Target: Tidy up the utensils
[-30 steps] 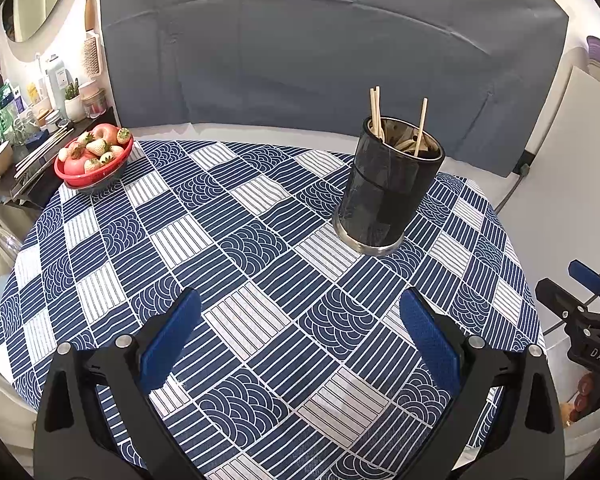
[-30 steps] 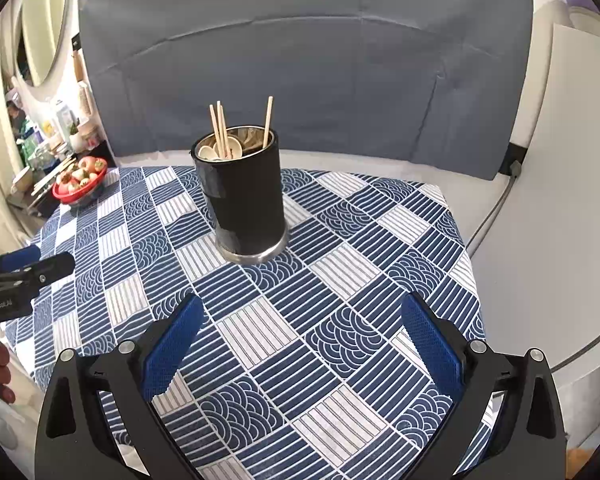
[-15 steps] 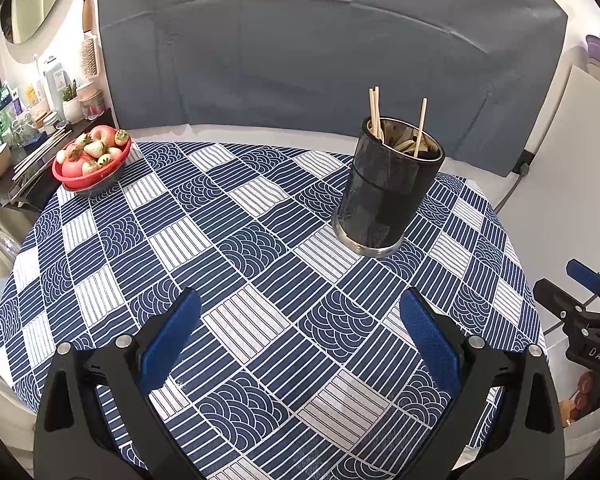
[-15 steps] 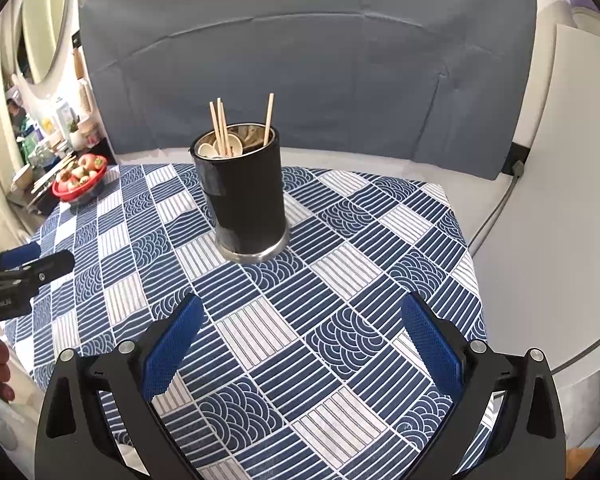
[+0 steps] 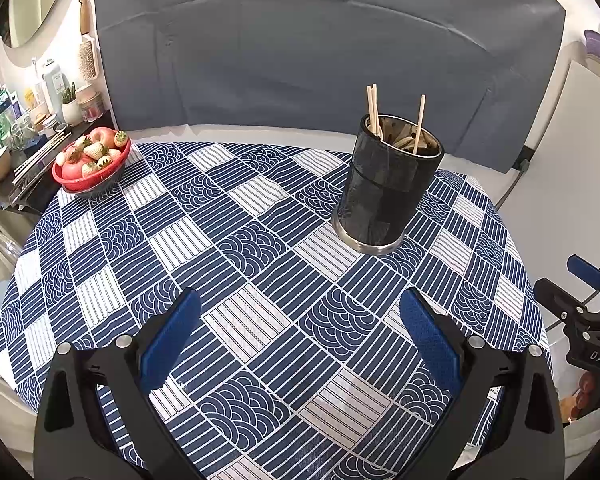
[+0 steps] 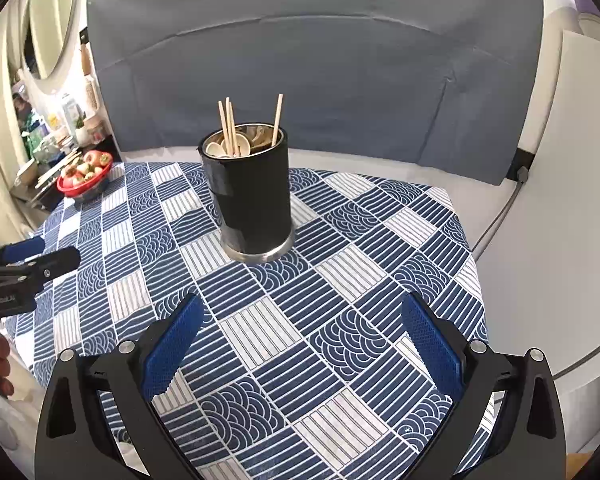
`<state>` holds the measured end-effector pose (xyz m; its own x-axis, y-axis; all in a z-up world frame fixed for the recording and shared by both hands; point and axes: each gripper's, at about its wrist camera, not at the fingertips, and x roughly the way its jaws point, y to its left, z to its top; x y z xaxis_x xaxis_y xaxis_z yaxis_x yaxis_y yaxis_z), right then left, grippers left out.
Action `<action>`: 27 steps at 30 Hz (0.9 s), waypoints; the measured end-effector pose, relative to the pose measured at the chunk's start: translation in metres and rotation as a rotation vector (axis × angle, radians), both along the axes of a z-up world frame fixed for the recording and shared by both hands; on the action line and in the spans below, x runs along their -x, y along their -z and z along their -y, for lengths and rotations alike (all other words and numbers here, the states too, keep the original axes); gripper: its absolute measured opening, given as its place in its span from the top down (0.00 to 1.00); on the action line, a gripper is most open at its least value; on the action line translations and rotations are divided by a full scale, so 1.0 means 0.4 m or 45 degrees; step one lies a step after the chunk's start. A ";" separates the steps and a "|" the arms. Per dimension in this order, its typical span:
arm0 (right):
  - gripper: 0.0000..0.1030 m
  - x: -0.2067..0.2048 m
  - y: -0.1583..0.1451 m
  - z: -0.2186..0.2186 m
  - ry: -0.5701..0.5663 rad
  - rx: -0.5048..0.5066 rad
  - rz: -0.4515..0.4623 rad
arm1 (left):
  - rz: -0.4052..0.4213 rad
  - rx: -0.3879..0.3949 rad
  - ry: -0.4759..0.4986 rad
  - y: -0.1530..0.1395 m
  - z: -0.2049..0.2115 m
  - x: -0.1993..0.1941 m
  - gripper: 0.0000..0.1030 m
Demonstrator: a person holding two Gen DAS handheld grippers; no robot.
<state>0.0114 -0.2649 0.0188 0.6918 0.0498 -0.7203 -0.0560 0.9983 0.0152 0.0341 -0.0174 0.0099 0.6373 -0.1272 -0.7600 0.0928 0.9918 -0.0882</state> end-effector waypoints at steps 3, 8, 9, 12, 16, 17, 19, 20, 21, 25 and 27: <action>0.08 0.001 0.000 0.001 -0.001 -0.004 0.000 | -0.008 0.012 -0.005 0.002 -0.004 0.001 0.06; 0.08 0.001 0.005 0.001 -0.007 -0.019 -0.009 | -0.029 0.025 -0.015 0.007 -0.007 -0.002 0.06; 0.08 0.002 0.006 0.001 -0.007 -0.021 -0.009 | -0.030 0.027 -0.016 0.008 -0.007 -0.002 0.06; 0.08 0.003 0.005 0.002 -0.002 -0.023 -0.009 | -0.030 0.027 -0.022 0.008 -0.007 0.000 0.06; 0.08 0.002 0.006 0.004 0.002 -0.030 -0.009 | -0.023 0.019 -0.019 0.006 -0.006 0.002 0.06; 0.08 0.001 0.007 0.004 0.002 -0.030 -0.010 | -0.023 0.018 -0.019 0.005 -0.005 0.002 0.06; 0.08 0.001 0.007 0.004 0.003 -0.030 -0.008 | -0.021 0.016 -0.017 0.005 -0.004 0.001 0.06; 0.08 0.002 0.007 0.004 0.003 -0.031 -0.007 | -0.021 0.017 -0.017 0.005 -0.005 0.001 0.06; 0.08 0.002 0.007 0.004 0.003 -0.032 -0.006 | -0.020 0.014 -0.018 0.004 -0.005 0.000 0.06; 0.08 0.001 0.007 0.000 -0.011 -0.034 -0.006 | -0.016 0.005 -0.016 0.004 -0.003 0.000 0.06; 0.08 0.001 0.007 -0.004 -0.018 -0.027 -0.005 | -0.016 0.009 -0.014 0.004 -0.004 0.000 0.06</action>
<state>0.0111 -0.2631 0.0159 0.6881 0.0748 -0.7217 -0.0699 0.9969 0.0366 0.0341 -0.0158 0.0082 0.6289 -0.1255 -0.7673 0.0809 0.9921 -0.0960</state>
